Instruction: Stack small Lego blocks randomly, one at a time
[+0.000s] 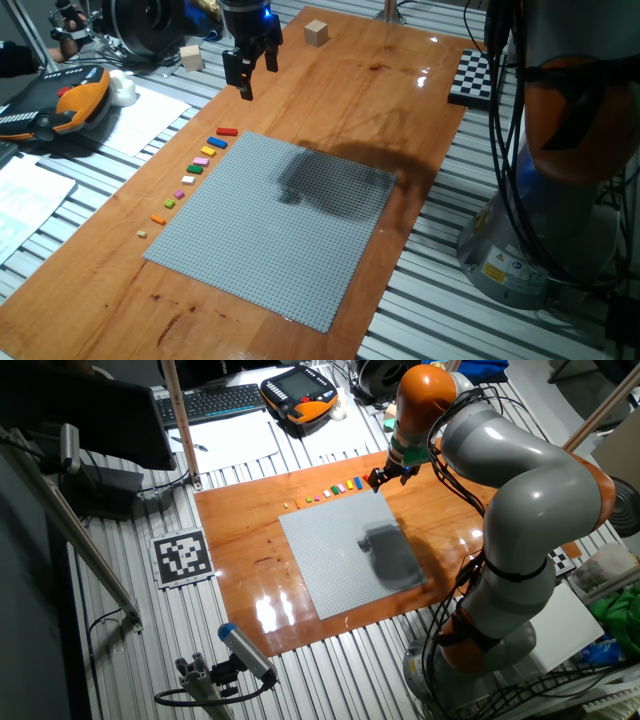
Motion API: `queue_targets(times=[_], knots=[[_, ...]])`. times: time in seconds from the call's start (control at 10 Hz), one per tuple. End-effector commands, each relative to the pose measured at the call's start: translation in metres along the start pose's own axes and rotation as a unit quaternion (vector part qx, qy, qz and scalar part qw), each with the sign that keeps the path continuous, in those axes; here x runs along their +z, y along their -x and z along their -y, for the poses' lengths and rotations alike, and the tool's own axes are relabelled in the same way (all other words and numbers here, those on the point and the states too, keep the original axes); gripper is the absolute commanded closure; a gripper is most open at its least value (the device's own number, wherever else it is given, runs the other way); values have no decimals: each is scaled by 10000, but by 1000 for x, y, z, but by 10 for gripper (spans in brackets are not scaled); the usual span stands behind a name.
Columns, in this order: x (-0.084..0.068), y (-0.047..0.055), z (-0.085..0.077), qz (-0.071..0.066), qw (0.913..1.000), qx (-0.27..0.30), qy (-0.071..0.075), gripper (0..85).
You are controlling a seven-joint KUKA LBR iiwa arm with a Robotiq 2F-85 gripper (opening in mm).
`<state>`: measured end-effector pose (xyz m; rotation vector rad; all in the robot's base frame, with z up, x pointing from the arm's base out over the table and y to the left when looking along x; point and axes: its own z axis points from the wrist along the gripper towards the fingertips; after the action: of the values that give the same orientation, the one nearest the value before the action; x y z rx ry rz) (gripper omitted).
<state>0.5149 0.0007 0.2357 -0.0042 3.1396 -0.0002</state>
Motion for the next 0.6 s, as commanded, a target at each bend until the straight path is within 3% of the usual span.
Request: queue_targets(times=[0.0,0.1,0.5], knots=[[0,0,0,0,10000,0,1,850],[0,0,0,-1063,9699,-2140,-470,850],[0,0,0,-1030,9702,-2144,-462,850]])
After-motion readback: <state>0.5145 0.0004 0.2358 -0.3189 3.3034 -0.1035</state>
